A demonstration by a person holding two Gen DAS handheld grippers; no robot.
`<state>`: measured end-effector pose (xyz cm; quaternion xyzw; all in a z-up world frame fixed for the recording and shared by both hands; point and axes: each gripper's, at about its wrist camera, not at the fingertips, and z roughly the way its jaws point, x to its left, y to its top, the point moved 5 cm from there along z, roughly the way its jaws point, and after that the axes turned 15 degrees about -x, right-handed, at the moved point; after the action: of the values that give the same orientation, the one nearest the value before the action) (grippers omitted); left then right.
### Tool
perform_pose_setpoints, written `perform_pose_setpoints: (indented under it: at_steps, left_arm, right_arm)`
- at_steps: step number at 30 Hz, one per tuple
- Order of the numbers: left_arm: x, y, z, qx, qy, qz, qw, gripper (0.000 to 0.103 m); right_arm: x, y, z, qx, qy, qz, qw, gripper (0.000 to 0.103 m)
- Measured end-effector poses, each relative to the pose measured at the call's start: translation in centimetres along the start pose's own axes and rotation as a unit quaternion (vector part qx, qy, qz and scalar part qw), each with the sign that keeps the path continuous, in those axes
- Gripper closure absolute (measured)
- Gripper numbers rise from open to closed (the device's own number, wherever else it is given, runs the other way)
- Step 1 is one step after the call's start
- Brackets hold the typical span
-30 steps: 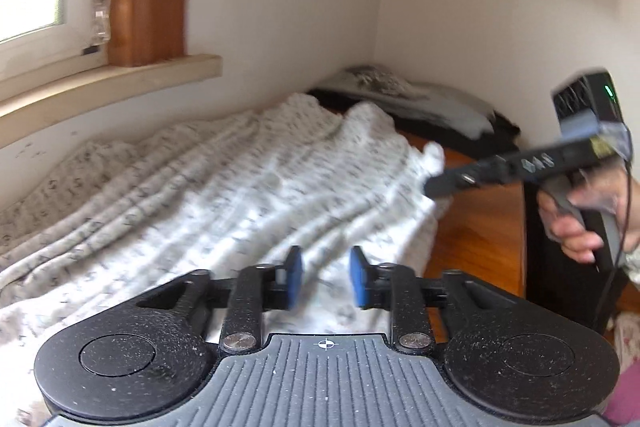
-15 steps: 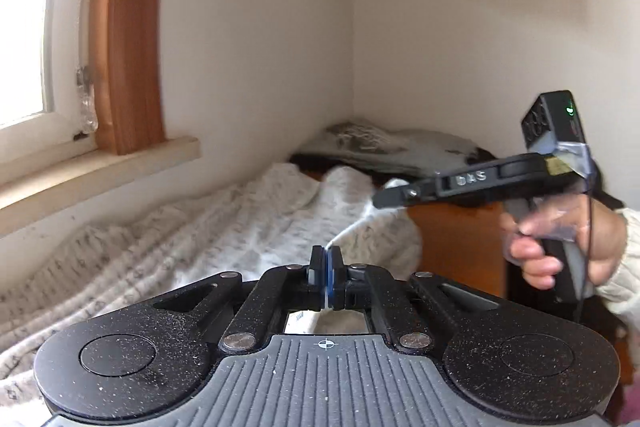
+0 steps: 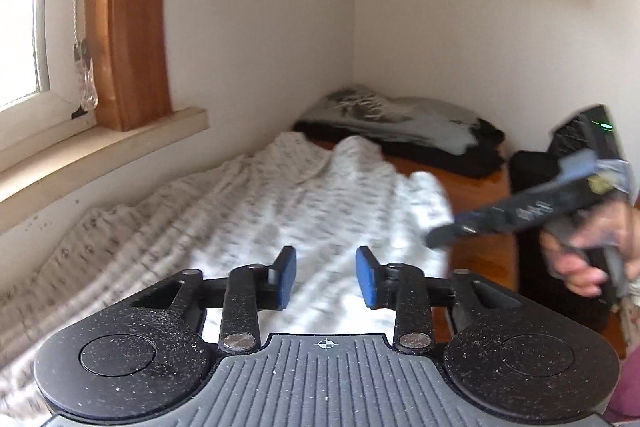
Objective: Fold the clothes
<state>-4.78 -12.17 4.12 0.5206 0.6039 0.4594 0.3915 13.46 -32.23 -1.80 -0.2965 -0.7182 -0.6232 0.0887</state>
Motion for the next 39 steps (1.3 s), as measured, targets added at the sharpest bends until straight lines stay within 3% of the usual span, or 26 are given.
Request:
perform_pose_setpoints:
  at_steps: [3, 4, 5, 6, 9, 14, 21, 23, 32, 39]
  left_arm:
    - [3.6, -0.3, 3.6, 0.035, 0.003, -0.036, 0.9987, 0.067]
    - [4.5, -0.5, 4.6, 0.046, 0.0, -0.047, 0.9978, 0.067]
    - [5.5, -0.7, 5.4, 0.057, -0.004, -0.055, 0.9968, 0.068]
    - [6.1, -0.9, 6.1, 0.066, -0.01, -0.062, 0.9958, 0.071]
    - [7.2, -1.4, 7.6, 0.076, -0.032, -0.075, 0.9937, 0.076]
    - [7.2, -2.2, 7.9, 0.071, -0.054, -0.064, 0.994, 0.076]
    - [7.7, -1.6, 5.6, 0.014, -0.045, -0.063, 0.9969, 0.077]
    - [7.8, -1.0, 4.9, -0.001, -0.053, -0.073, 0.9959, 0.087]
    - [7.4, -2.8, 6.3, 0.049, -0.046, -0.053, 0.9963, 0.087]
    - [7.2, -2.6, 5.8, 0.035, -0.058, -0.05, 0.9965, 0.083]
  right_arm:
    - [0.5, -0.2, 0.3, -0.01, -0.01, -0.008, 1.0, 0.064]
    - [0.5, -0.2, 0.3, -0.02, -0.011, -0.01, 1.0, 0.078]
    - [0.6, 0.0, 0.1, -0.034, -0.008, -0.011, 0.999, 0.098]
    - [0.7, 0.1, -0.2, -0.05, -0.002, -0.013, 0.999, 0.099]
    - [0.6, 0.3, -0.6, -0.066, -0.008, -0.017, 0.998, 0.099]
    - [0.3, -0.2, 0.1, -0.04, -0.03, -0.013, 0.999, 0.094]
    - [0.3, -0.8, 1.1, -0.028, -0.063, -0.036, 0.997, 0.089]
    - [0.3, -1.3, 1.1, -0.027, -0.067, -0.052, 0.996, 0.089]
    - [0.2, -1.3, 1.0, -0.054, -0.071, -0.012, 0.996, 0.08]
    - [0.4, -0.7, 1.4, -0.08, -0.083, 0.008, 0.993, 0.081]
